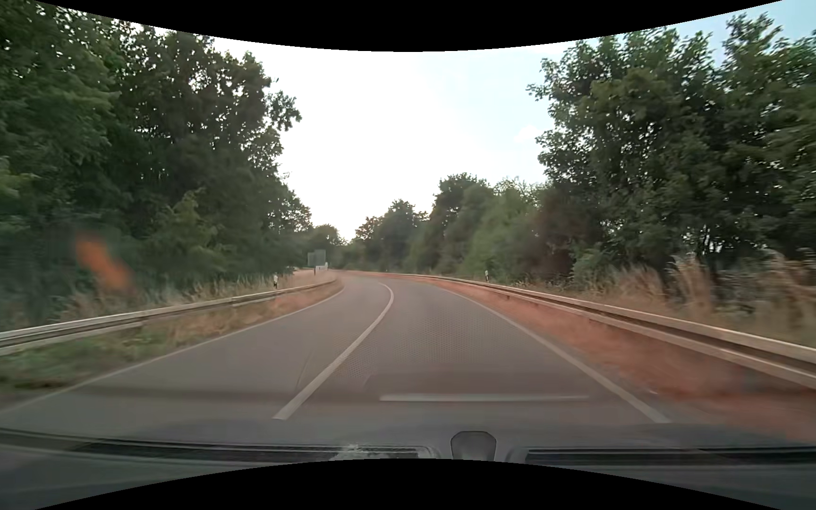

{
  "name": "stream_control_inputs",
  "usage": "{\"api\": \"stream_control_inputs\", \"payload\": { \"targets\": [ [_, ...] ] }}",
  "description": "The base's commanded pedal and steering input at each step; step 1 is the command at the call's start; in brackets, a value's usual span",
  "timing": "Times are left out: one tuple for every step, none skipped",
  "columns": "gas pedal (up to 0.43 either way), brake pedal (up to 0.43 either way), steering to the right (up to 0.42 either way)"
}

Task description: Follow the waypoints while adhering to traffic rules and regulations

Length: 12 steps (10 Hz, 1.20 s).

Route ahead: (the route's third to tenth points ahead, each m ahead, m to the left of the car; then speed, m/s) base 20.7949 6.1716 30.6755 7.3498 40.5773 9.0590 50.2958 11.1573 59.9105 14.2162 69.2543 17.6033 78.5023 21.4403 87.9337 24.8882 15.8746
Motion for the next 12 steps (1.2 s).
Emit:
{"api": "stream_control_inputs", "payload": {
  "targets": [
    [0.118, 0.000, -0.018],
    [0.118, 0.000, -0.019],
    [0.118, 0.000, -0.021],
    [0.118, 0.000, -0.021],
    [0.098, 0.000, -0.021],
    [0.079, 0.000, -0.021],
    [0.059, 0.000, -0.022],
    [0.039, 0.000, -0.023],
    [0.039, 0.000, -0.024],
    [0.028, 0.000, -0.026],
    [0.028, 0.000, -0.026],
    [0.028, 0.000, -0.026]
  ]
}}
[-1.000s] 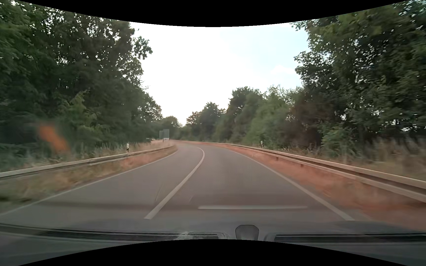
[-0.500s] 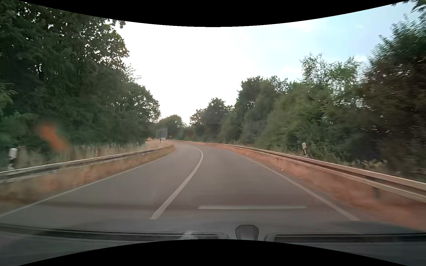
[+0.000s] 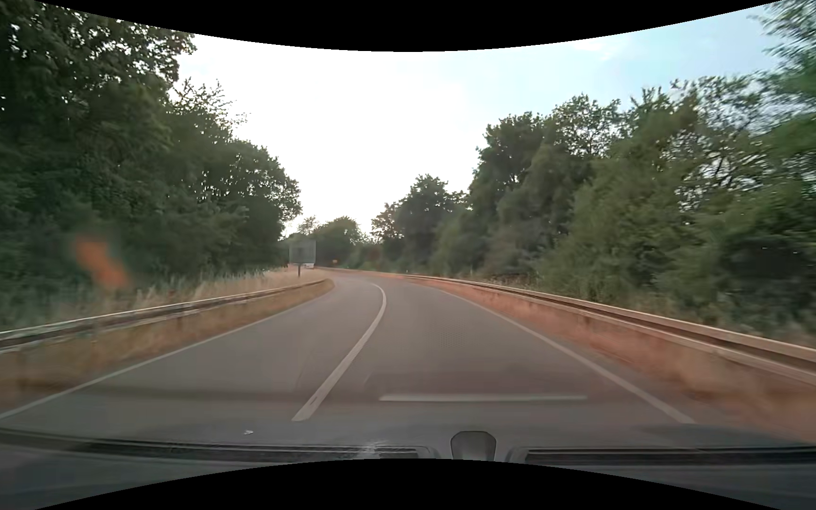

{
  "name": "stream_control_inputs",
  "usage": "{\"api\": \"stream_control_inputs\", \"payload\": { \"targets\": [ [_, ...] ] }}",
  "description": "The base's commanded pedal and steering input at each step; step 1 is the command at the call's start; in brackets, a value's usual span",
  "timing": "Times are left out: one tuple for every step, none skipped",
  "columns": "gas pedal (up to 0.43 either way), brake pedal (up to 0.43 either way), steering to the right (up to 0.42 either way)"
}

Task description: Follow the waypoints while adhering to traffic rules and regulations

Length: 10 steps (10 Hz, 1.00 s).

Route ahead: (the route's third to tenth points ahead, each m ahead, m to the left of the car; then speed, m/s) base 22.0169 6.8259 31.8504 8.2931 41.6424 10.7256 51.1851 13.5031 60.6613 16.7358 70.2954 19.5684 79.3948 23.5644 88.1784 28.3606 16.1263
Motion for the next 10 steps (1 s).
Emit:
{"api": "stream_control_inputs", "payload": {
  "targets": [
    [0.028, 0.000, -0.026],
    [0.028, 0.000, -0.026],
    [0.039, 0.000, -0.026],
    [0.039, 0.000, -0.027],
    [0.039, 0.000, -0.027],
    [0.039, 0.000, -0.027],
    [0.039, 0.000, -0.027],
    [0.059, 0.000, -0.027],
    [0.079, 0.000, -0.027],
    [0.087, 0.000, -0.028]
  ]
}}
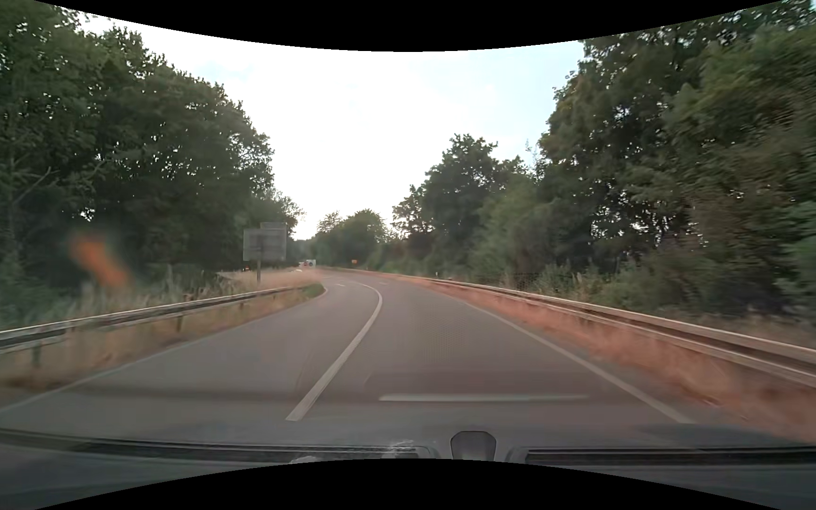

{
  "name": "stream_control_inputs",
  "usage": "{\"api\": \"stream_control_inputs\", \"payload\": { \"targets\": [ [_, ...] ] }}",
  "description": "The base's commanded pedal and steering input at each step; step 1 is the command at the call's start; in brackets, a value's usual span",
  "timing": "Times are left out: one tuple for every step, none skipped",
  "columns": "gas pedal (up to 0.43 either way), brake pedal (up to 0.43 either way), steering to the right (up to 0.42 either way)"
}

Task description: Follow the waypoints while adhering to traffic rules and regulations

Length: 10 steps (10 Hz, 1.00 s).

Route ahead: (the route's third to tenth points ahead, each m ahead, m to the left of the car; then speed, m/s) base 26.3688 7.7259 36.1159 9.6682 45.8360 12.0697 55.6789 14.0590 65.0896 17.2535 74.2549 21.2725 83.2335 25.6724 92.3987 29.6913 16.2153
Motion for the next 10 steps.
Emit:
{"api": "stream_control_inputs", "payload": {
  "targets": [
    [0.087, 0.000, -0.029],
    [0.098, 0.000, -0.029],
    [0.098, 0.000, -0.029],
    [0.098, 0.000, -0.029],
    [0.098, 0.000, -0.030],
    [0.110, 0.000, -0.030],
    [0.110, 0.000, -0.030],
    [0.110, 0.000, -0.030],
    [0.110, 0.000, -0.032],
    [0.110, 0.000, -0.034]
  ]
}}
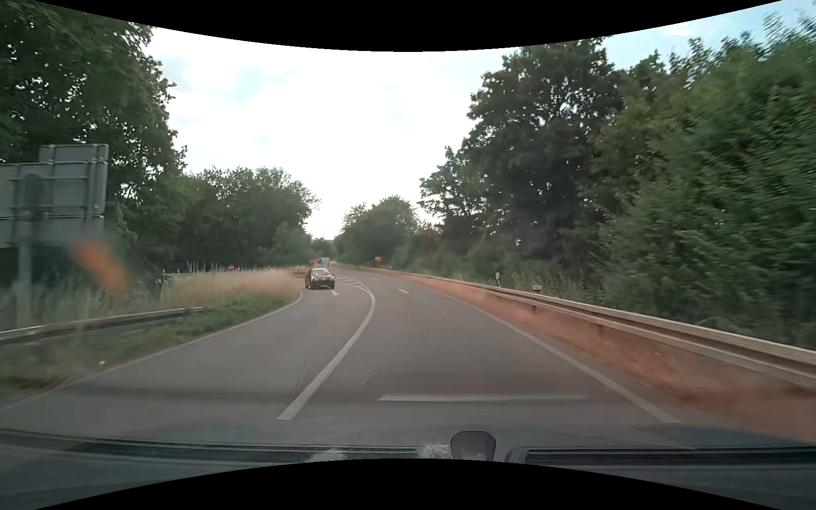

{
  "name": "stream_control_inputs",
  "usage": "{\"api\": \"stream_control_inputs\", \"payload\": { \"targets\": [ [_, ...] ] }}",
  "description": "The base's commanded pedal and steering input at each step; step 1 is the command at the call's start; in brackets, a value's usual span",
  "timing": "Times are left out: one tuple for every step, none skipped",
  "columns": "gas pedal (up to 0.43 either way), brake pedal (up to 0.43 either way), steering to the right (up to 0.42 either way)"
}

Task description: Follow the waypoints while adhering to traffic rules and regulations

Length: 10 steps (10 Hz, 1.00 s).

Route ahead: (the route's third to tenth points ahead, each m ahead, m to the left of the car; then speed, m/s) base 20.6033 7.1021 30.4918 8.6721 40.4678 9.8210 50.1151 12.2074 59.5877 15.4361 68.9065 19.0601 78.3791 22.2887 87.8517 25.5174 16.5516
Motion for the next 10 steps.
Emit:
{"api": "stream_control_inputs", "payload": {
  "targets": [
    [0.110, 0.000, -0.036],
    [0.110, 0.000, -0.036],
    [0.110, 0.000, -0.036],
    [0.110, 0.000, -0.036],
    [0.110, 0.000, -0.036],
    [0.110, 0.000, -0.036],
    [0.110, 0.000, -0.036],
    [0.110, 0.000, -0.036],
    [0.110, 0.000, -0.036],
    [0.110, 0.000, -0.035]
  ]
}}
